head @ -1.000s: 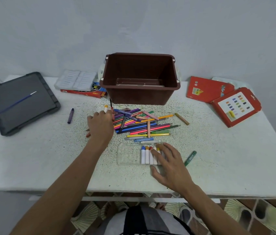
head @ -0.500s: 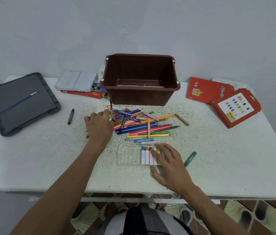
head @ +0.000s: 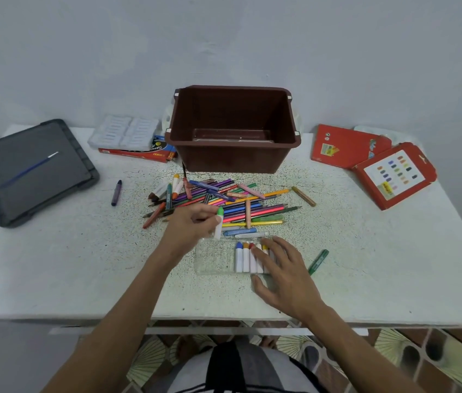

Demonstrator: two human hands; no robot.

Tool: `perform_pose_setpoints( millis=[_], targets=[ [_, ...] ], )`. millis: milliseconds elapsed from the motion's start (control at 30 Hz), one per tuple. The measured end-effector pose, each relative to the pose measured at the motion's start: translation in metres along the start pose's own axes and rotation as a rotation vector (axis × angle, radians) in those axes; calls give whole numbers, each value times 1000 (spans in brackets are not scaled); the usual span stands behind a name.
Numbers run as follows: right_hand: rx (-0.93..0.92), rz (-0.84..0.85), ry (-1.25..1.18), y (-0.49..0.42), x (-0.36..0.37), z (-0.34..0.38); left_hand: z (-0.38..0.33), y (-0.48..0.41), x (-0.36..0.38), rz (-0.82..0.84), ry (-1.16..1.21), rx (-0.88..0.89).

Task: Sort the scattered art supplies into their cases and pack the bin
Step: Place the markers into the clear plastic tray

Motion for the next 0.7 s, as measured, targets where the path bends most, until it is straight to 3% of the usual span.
perform_pose_setpoints(
  millis=[200,700],
  targets=[
    [3,1,5,0,-1,1,19,7,32,168,-90,-58],
    [5,9,3,1,0,0,29,16,42,171,-334,-14]
  ],
)
Point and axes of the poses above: each hand's wrist, its own y-axis away from the middle knuckle, its own x-axis out of the palm, z = x × y, the point moved 10 cm from there along -y, towards the middle knuckle, and after that the axes turned 6 degrees about z, right-handed, at the moved point
